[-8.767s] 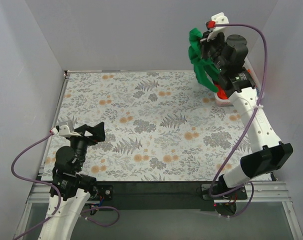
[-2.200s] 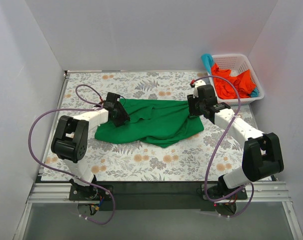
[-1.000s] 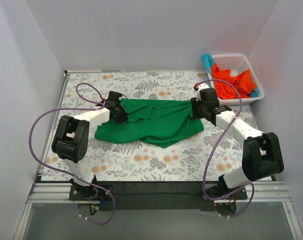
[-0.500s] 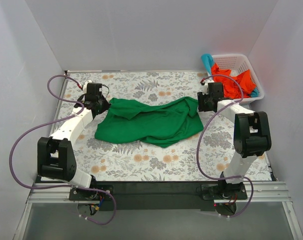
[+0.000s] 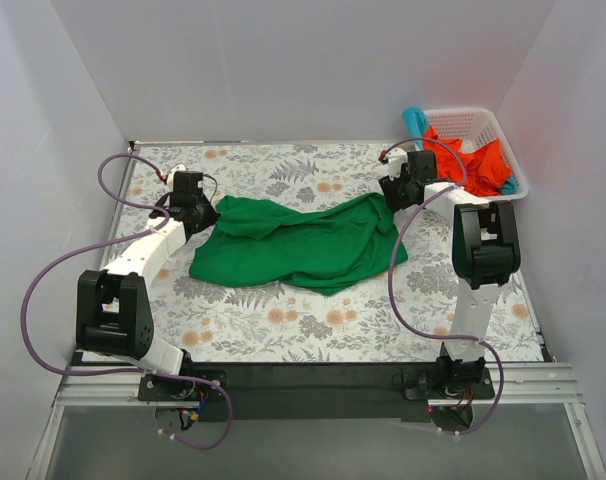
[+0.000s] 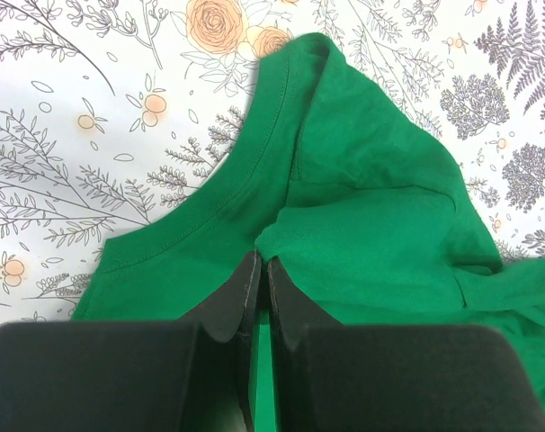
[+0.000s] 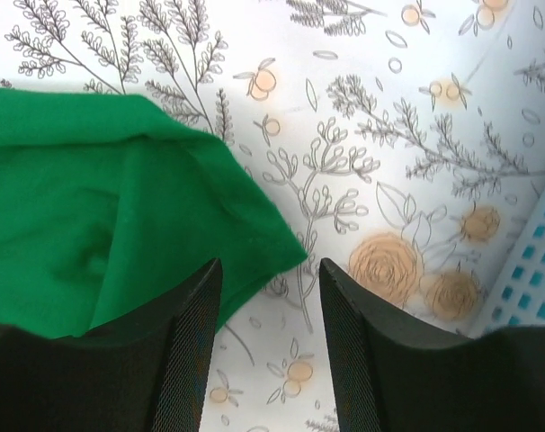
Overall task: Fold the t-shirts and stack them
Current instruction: Flatten the tshirt out
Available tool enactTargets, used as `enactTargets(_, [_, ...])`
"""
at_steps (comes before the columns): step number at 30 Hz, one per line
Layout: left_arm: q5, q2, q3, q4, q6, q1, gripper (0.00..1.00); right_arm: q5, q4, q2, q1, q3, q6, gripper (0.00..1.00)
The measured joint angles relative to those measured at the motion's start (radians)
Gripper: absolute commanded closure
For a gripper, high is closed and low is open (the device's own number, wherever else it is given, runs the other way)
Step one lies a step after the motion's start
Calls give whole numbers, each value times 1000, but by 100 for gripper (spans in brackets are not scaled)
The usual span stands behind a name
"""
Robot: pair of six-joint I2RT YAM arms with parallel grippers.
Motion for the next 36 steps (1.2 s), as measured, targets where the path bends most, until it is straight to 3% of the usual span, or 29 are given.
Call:
enactTargets(11, [8,0,-13,13,5,7,100,-69,-23,105,0,109,-80,48])
enactTargets(15, [11,0,-13,19,5,11,100,-84,-27,117,0,124,-79,62])
enactTargets(19, [14,0,-13,23,5,15,100,-81,-31,119,1,124,-78,95])
enactTargets(25, [18,0,6,0,-1,32,100,-42,-55,112,2,128,-83,99])
enactTargets(30, [17,19,215,-84,-8,68,100,10,-135,31,2,177,-41,99])
enactTargets(36, [-10,46,684,-154,12,89,100,31,-164,-241,8,351,1,99])
